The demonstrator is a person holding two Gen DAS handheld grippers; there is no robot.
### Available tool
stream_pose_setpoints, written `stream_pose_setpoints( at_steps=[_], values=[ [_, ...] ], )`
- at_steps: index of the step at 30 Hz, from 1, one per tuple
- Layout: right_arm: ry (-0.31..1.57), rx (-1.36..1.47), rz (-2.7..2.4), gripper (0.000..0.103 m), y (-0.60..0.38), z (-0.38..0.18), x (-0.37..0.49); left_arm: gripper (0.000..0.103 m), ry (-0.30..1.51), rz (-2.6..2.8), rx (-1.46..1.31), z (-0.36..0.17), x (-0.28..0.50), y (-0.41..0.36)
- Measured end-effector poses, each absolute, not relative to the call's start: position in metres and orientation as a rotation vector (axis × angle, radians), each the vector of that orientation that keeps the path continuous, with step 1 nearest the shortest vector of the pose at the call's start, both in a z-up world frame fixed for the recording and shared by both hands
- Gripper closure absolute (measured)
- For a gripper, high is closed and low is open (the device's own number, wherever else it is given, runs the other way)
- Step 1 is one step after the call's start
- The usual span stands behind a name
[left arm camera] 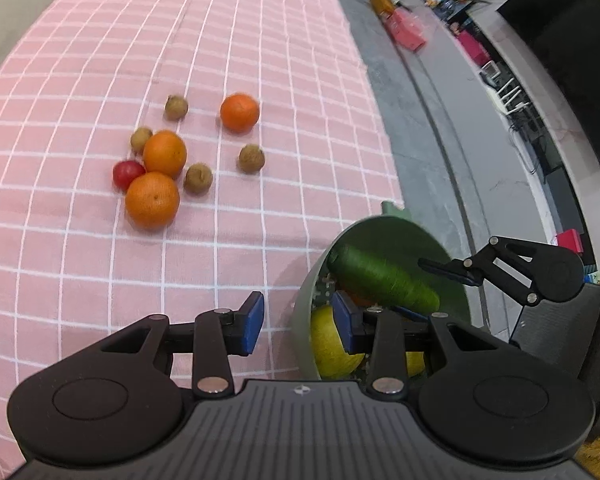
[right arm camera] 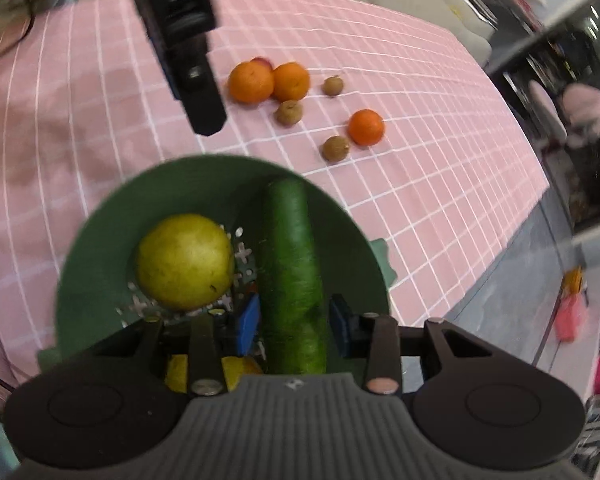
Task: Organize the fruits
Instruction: 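Open both tools to release the cucumber and orange into the colander, then grasp an orange with the left tool while the right tool grasps another orange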
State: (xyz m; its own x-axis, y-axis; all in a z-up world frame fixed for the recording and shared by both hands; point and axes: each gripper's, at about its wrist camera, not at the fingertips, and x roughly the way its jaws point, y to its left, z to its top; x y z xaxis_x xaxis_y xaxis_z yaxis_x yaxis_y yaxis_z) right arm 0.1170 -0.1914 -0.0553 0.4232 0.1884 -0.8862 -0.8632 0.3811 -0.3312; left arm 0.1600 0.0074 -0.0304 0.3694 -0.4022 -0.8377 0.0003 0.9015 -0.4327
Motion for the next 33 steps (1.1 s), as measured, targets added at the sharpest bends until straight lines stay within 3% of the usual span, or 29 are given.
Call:
stream_pose_setpoints(
  at_steps=[5,17,28,33],
  values=[
    [0.93,-0.677,0.701,0.058,-0.209,-0.031,0.125,0.06,1.107,-0.246,-0.397,-0.021,0.154,0.024],
    [0.995,-0.044,0.531,0.058,-0.214,-0.026,0.138,0.06,1.009,-0.147,-0.418,-0.026,0.148,0.064],
    [0.991,0.041,0.505,0.062,-0.166,-0.052,0.163,0.06,0.989,-0.057,-0.361,-0.058,0.166,0.064],
    [1.011,0.033,0.53,0.062,-0.154,-0.059,0.185,0.052,1.014,-0.008,-0.363,-0.074,0.178,0.065]
  ],
)
